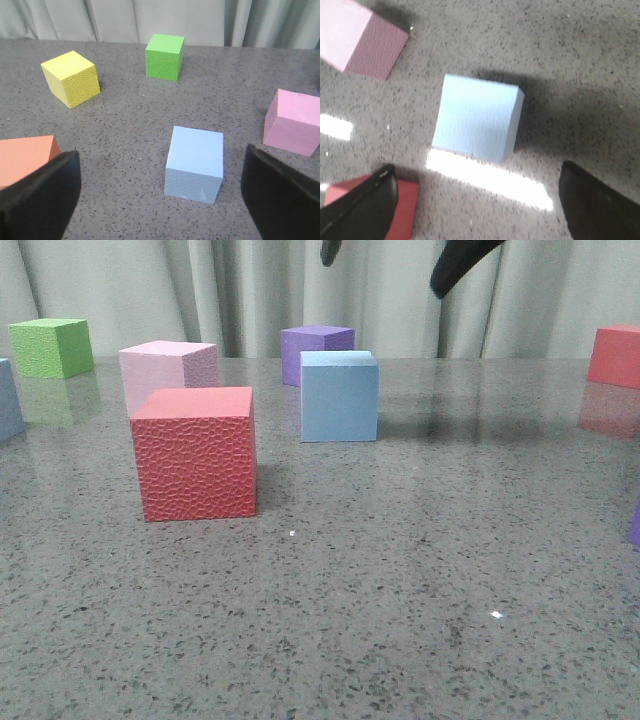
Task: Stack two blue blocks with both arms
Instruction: 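Move the left gripper over the second light blue cube and descend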
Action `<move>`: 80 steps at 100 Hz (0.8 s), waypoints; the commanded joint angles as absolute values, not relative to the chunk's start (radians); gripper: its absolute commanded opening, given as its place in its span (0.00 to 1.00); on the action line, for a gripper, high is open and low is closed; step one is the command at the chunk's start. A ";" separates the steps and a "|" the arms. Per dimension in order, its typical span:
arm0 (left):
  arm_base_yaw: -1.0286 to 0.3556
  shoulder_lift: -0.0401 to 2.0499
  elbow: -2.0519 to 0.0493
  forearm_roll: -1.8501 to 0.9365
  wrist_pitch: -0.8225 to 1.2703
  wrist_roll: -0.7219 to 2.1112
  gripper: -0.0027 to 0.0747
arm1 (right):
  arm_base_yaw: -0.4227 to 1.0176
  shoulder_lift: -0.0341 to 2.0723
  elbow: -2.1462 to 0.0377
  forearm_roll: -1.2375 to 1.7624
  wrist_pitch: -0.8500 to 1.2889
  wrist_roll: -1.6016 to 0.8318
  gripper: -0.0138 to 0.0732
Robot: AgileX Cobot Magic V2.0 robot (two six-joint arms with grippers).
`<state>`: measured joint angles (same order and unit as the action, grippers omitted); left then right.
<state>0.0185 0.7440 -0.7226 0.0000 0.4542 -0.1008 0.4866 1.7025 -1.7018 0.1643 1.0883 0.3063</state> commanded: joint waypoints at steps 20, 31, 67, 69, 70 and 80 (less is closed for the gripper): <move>0.019 0.875 -0.868 -0.036 0.500 -0.102 0.85 | 0.499 1.344 -1.356 0.114 0.786 0.288 0.90; 0.019 0.936 -0.922 -0.040 0.543 -0.099 0.85 | 0.499 1.206 -1.196 0.090 0.698 0.288 0.90; 0.019 1.174 -1.137 -0.179 0.722 0.043 0.85 | 0.499 0.920 -0.925 0.086 0.633 0.288 0.90; 0.019 1.191 -1.148 -0.181 0.737 0.043 0.85 | 0.499 0.913 -0.924 0.086 0.636 0.288 0.90; 0.019 1.196 -1.158 -0.182 0.742 0.043 0.85 | 0.499 0.910 -0.924 0.086 0.636 0.288 0.90; 0.019 1.279 -1.231 -0.182 0.827 0.045 0.85 | 0.499 0.895 -0.924 0.087 0.639 0.288 0.90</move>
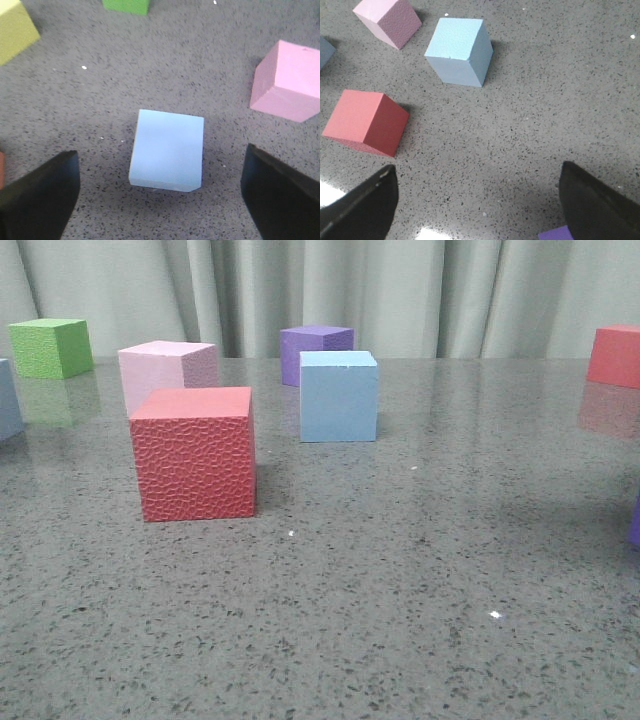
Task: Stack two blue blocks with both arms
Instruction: 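Move the left gripper over the second light blue cube and descend, then close the left gripper on the light blue cube and lift it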
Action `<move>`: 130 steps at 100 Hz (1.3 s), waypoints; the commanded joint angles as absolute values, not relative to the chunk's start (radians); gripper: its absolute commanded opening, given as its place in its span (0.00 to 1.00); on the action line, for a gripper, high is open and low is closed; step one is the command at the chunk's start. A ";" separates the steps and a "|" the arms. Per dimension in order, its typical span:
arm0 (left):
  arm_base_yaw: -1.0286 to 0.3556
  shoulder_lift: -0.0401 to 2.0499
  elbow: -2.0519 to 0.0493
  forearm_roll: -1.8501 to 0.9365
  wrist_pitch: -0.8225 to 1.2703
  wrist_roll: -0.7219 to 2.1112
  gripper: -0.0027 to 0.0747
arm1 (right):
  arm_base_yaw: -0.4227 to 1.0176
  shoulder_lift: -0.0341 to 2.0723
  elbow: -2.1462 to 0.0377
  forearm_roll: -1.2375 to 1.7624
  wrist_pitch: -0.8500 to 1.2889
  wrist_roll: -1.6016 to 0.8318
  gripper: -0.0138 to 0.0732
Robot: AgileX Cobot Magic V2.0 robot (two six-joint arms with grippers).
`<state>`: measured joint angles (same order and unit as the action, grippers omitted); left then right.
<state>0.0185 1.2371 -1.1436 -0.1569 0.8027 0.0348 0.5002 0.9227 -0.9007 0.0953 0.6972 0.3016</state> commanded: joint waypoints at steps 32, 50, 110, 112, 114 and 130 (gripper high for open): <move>0.019 1.458 -1.334 -0.193 0.906 0.063 0.85 | 0.499 0.895 -0.924 0.092 0.639 0.288 0.90; 0.019 1.521 -1.343 -0.207 0.906 0.069 0.85 | 0.499 0.895 -0.924 0.092 0.639 0.288 0.90; 0.019 1.612 -1.345 -0.237 0.924 0.116 0.85 | 0.499 0.895 -0.924 0.092 0.637 0.288 0.90; 0.019 1.612 -1.345 -0.237 0.924 0.116 0.85 | 0.499 0.895 -0.924 0.092 0.637 0.288 0.90; 0.019 1.612 -1.345 -0.237 0.924 0.116 0.85 | 0.499 0.895 -0.924 0.092 0.637 0.288 0.90; 0.019 1.612 -1.347 -0.237 0.926 0.116 0.78 | 0.499 0.895 -0.924 0.092 0.636 0.288 0.90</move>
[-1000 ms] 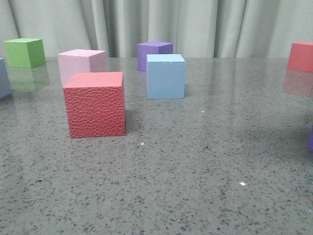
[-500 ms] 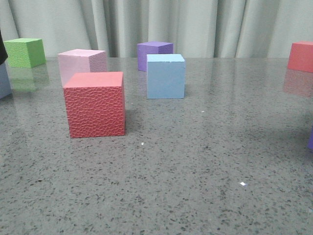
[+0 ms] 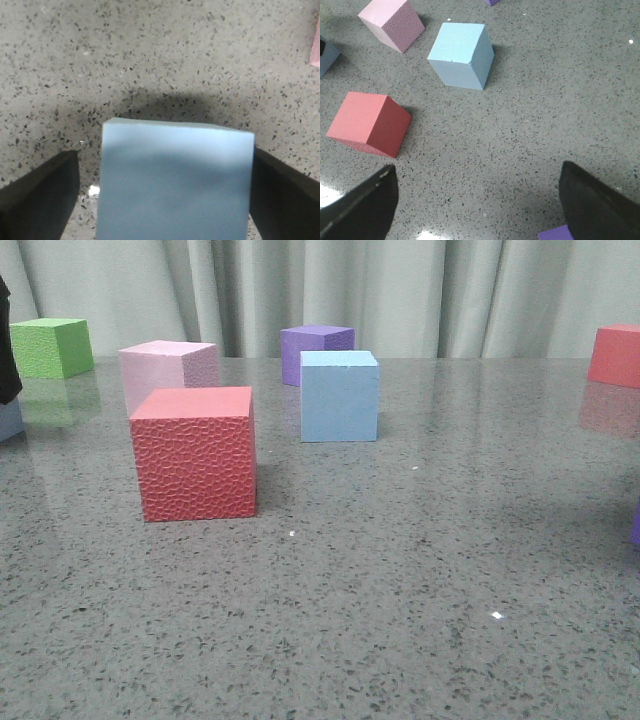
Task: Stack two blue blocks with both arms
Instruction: 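Close the left gripper on the light blue cube and lift it, then carry the held cube with the left gripper above the placed blue cube and lower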
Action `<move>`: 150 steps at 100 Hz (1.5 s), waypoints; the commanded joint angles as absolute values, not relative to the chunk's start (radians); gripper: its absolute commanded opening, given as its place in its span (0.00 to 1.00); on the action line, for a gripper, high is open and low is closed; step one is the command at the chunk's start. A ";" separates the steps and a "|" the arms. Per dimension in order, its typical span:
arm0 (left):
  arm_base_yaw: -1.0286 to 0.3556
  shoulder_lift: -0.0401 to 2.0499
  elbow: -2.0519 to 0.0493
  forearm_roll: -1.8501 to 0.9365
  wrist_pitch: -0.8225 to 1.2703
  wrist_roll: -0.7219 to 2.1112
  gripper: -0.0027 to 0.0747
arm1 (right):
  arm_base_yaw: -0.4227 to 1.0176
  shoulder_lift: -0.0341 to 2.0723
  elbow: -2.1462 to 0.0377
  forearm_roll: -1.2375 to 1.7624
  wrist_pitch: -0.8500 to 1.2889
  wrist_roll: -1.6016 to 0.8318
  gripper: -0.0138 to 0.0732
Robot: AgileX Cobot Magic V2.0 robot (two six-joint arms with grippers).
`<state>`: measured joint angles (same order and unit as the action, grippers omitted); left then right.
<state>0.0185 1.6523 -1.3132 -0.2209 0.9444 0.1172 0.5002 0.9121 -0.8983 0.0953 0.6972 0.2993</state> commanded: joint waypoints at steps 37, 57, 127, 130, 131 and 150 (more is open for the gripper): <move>0.019 1.612 -1.354 -0.237 0.935 0.116 0.45 | 0.499 0.895 -0.924 0.092 0.637 0.288 0.90; 0.019 1.612 -1.409 -0.237 0.987 0.116 0.45 | 0.499 0.895 -0.924 0.092 0.637 0.288 0.84; -0.267 1.629 -1.751 -0.169 1.114 -0.300 0.45 | 0.499 0.895 -0.924 0.092 0.637 0.288 0.84; -0.285 1.634 -1.775 -0.169 1.122 -0.315 0.45 | 0.499 0.895 -0.924 0.092 0.637 0.288 0.84; -0.289 1.637 -1.780 -0.169 1.124 -0.321 0.45 | 0.499 0.895 -0.924 0.092 0.637 0.288 0.84; -0.403 1.704 -1.910 -0.169 1.139 -0.393 0.45 | 0.499 0.895 -0.924 0.092 0.635 0.288 0.84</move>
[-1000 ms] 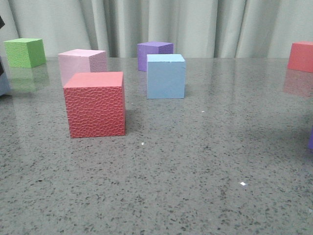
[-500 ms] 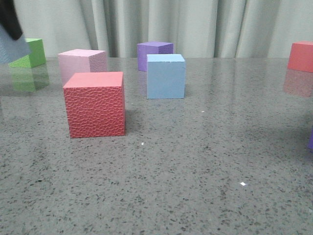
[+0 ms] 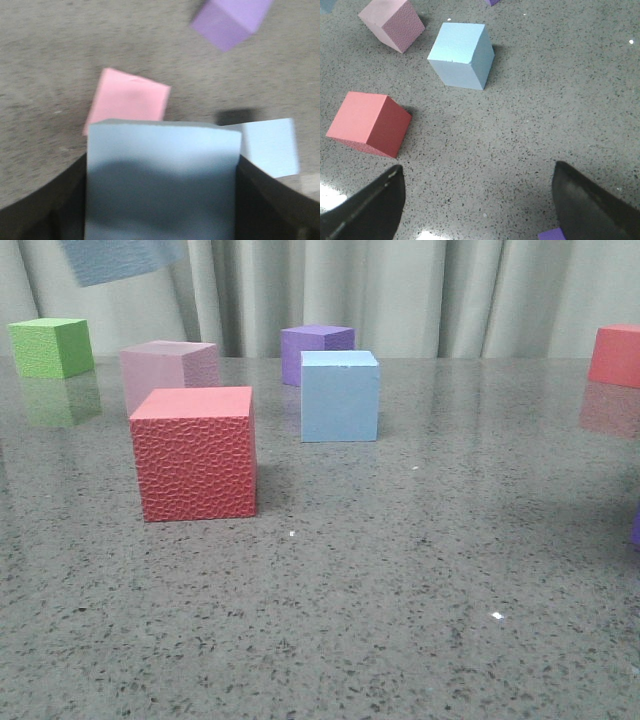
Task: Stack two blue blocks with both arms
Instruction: 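Carry the held cube with the left gripper above the placed blue cube and lower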
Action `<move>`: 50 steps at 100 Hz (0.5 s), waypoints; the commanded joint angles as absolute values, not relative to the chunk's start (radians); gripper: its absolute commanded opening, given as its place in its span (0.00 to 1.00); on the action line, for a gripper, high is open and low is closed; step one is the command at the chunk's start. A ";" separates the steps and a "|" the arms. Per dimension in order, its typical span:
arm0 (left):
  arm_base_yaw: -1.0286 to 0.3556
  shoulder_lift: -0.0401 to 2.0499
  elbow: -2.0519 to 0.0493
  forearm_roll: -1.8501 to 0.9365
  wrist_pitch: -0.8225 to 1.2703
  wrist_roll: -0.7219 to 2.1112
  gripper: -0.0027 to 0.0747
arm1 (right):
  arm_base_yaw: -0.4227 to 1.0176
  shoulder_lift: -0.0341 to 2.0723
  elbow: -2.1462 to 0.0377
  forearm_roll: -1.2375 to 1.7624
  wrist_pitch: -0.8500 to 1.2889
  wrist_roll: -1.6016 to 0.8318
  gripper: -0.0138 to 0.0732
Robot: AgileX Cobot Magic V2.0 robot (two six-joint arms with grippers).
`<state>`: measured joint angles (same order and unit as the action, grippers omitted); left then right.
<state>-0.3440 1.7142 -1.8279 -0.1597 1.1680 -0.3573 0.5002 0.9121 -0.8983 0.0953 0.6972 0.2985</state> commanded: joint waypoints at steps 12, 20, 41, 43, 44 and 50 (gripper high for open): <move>-0.479 1.769 -1.993 -0.165 1.137 -0.407 0.45 | 0.499 0.895 -0.924 0.092 0.623 0.288 0.84; -0.518 1.808 -2.045 -0.165 1.142 -0.428 0.45 | 0.499 0.895 -0.924 0.092 0.614 0.288 0.84; -0.579 1.886 -2.097 -0.161 1.168 -0.487 0.45 | 0.499 0.895 -0.924 0.092 0.615 0.288 0.84; -0.584 1.893 -2.097 -0.157 1.168 -0.493 0.45 | 0.499 0.895 -0.924 0.092 0.615 0.288 0.84; -0.586 1.894 -2.097 -0.157 1.168 -0.493 0.45 | 0.499 0.895 -0.924 0.092 0.615 0.288 0.84; -0.597 1.904 -2.097 -0.157 1.168 -0.499 0.45 | 0.499 0.895 -0.924 0.092 0.618 0.288 0.84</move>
